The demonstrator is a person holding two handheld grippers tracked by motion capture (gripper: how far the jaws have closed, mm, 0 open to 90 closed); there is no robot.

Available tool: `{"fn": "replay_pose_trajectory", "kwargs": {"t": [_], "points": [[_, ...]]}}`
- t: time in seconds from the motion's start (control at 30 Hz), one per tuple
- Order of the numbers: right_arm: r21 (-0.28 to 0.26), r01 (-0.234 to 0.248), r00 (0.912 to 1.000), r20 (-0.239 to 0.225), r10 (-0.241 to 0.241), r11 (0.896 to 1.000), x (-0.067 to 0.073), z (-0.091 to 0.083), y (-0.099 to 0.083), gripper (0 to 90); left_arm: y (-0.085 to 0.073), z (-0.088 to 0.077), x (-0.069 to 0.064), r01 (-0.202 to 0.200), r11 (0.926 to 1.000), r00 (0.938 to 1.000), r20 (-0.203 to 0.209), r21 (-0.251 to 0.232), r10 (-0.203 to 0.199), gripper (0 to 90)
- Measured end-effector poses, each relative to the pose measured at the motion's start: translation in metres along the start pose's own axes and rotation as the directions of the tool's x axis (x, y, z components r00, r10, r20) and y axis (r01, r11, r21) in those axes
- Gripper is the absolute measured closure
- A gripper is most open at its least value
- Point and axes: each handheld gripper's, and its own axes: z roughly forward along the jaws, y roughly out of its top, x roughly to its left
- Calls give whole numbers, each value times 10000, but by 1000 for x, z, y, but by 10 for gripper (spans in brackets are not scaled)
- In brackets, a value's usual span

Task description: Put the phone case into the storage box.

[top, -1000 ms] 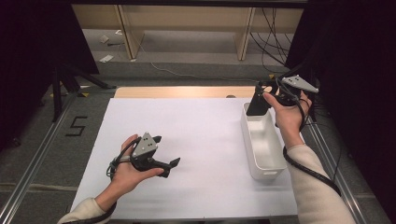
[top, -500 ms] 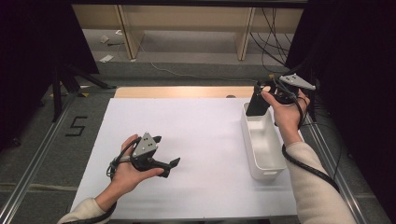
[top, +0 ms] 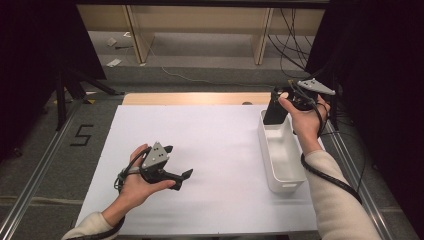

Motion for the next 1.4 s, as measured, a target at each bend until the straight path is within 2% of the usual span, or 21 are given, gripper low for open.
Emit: {"fn": "replay_pose_trajectory", "kwargs": {"t": [1.4], "points": [[469,141,9998,149,-148,9988,-2,17,0,157,0,0,0,8,10000,10000,53,35,-8,0]]}}
